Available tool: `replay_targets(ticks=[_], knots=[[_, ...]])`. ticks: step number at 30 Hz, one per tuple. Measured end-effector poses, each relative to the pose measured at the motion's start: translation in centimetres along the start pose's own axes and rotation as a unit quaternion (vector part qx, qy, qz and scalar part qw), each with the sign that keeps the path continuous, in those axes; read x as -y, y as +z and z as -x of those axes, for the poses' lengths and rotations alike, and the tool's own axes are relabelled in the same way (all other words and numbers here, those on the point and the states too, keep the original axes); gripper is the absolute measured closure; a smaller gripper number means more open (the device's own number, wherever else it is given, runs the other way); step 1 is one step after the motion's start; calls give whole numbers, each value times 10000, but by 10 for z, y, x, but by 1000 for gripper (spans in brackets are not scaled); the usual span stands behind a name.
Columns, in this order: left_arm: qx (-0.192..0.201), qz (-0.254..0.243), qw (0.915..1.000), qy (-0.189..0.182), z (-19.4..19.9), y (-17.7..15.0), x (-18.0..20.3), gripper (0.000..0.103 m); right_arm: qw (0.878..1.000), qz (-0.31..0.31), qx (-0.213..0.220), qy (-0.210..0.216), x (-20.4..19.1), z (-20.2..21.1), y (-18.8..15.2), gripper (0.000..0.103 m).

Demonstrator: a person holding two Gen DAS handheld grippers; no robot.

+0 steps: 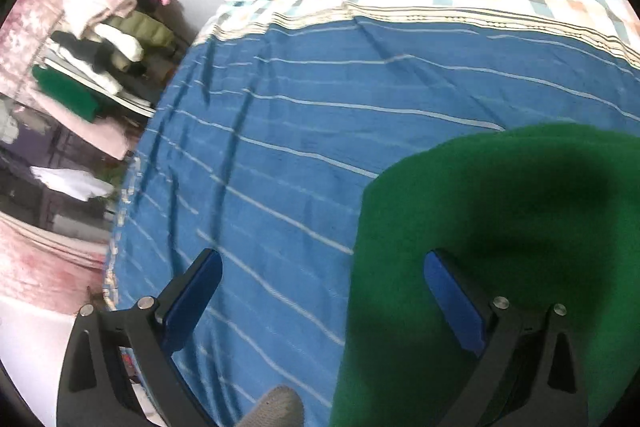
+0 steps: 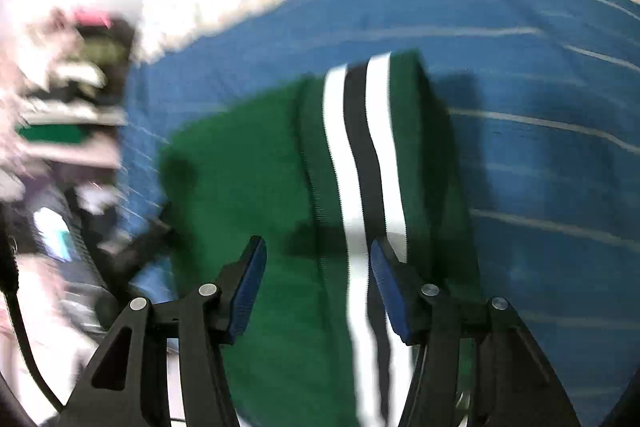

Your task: Fold large clothes

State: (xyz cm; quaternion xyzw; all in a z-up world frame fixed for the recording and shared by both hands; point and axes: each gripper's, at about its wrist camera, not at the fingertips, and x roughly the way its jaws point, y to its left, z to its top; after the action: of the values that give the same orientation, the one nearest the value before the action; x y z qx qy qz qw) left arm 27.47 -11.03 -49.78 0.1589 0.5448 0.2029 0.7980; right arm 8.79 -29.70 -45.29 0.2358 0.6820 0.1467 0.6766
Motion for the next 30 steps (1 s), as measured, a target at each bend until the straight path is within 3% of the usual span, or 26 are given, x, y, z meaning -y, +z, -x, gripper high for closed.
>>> replay_targets(ticks=[2,4,6,10,14,18,21,24,25,26,27,30], knots=[[41,32,10000,-81,6,-2,-5,0,9965,324,-237,-733,-3,-37,5,47],[-30,149,9997,-209,14,-5,-11,0,9925,528,-292,-1066,-13,-43,9,47],[-168,419,9974,-570,28,-14,-24,0,9906,605,-404,-1160,-21,-32,11,46],[-508,681,9890,-1212,55,-39,-28,0,9961,330,-120,-805,-3,26,-9,46],[-774,467,9861,-1397,69,-72,-7,0,9987,-196,-248,-394,44,61,-51,46],[-1218,230,9818,-1435,56,-101,21,0,9957,-518,-735,-210,67,43,-100,46],[-1112,169,9848,-1324,56,-107,29,0,9911,-778,-1079,21,80,22,-122,46],[-1090,151,9860,-1250,57,-108,34,0,9926,-680,-1002,-15,73,9,-144,61],[-1075,154,9864,-1235,59,-108,37,0,9943,-527,-893,-256,68,11,-147,73],[-1055,150,9868,-1218,60,-108,38,0,9950,-458,-814,-352,67,13,-148,80],[-1040,152,9870,-1215,61,-109,40,0,9963,-413,-665,-349,64,19,-150,93],[-1002,154,9871,-1239,65,-111,41,0,9974,-405,-396,-438,59,32,-154,96]])
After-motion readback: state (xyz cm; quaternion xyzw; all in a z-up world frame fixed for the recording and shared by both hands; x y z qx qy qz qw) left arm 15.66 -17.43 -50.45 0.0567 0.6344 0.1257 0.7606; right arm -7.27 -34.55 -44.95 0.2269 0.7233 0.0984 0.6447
